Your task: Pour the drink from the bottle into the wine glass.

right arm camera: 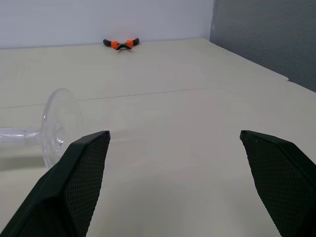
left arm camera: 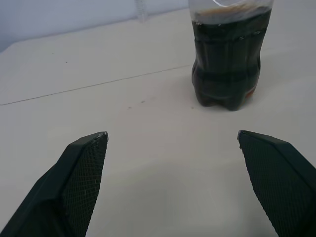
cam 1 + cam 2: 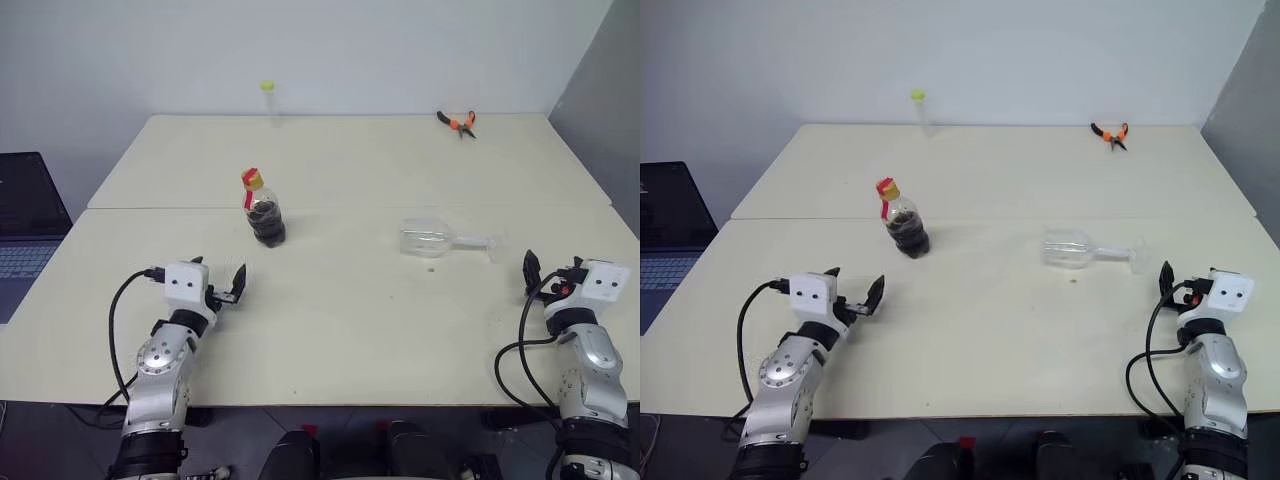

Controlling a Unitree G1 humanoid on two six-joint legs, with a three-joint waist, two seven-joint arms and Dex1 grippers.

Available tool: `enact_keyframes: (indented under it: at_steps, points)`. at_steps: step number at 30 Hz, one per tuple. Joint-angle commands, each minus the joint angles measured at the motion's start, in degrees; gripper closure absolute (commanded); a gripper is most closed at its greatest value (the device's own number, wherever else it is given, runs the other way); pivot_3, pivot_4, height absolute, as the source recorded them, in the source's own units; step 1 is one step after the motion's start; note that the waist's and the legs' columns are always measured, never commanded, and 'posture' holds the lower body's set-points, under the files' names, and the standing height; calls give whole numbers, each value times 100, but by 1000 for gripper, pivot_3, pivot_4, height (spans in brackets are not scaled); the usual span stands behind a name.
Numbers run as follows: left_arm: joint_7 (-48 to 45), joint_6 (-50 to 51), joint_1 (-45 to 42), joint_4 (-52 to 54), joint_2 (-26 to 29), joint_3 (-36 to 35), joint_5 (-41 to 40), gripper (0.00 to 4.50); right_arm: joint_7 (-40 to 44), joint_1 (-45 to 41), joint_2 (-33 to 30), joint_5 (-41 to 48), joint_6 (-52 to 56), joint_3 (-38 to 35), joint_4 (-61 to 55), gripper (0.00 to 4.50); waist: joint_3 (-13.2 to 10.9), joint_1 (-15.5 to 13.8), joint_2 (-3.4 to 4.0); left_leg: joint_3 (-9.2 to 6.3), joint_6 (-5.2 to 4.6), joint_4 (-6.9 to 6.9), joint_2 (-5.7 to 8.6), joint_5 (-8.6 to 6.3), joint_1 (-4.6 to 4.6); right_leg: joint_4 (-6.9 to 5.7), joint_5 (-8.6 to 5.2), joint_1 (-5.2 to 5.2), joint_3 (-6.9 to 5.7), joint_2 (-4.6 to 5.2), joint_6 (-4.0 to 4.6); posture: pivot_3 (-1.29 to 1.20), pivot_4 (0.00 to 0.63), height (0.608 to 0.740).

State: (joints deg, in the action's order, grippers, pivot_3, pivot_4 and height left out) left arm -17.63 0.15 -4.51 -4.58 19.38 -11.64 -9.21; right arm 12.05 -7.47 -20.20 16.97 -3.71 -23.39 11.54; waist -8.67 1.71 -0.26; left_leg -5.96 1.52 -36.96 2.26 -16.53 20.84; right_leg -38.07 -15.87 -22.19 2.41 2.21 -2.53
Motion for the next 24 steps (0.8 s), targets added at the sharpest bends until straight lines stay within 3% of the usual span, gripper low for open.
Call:
enact_keyframes:
  at_steps: [1,11,20,24]
  points:
    - [-6,-102,-52,206,41,-44,-19,49,0,-26,-63,-12,-87,-56,-141,0,0,0,0,-1,0,0,0,0,0,0,0,0,-1,0,0,0,150,740]
    - [-212,-436,-61,104,35,-70,-99,49,312,208,-133,0,-110,92,-572,0,0,-1,0,0,0,0,0,0,0,1,0,0,0,0,0,0,150,740]
    - [-951,-553,-94,-11,99,-309,-858,49,1585,1051,-731,941,1185,809,-3228,0,-14,-4,-15,-12,0,-2,-6,0,2,3,0,3,-6,4,0,0,150,740]
    - [-1082,-484,-251,-162,203,-276,-857,49,2334,1315,-1465,1472,2079,1303,-4350,0,-27,-16,-26,-14,0,-3,-2,0,6,6,0,3,-8,5,-1,0,150,740]
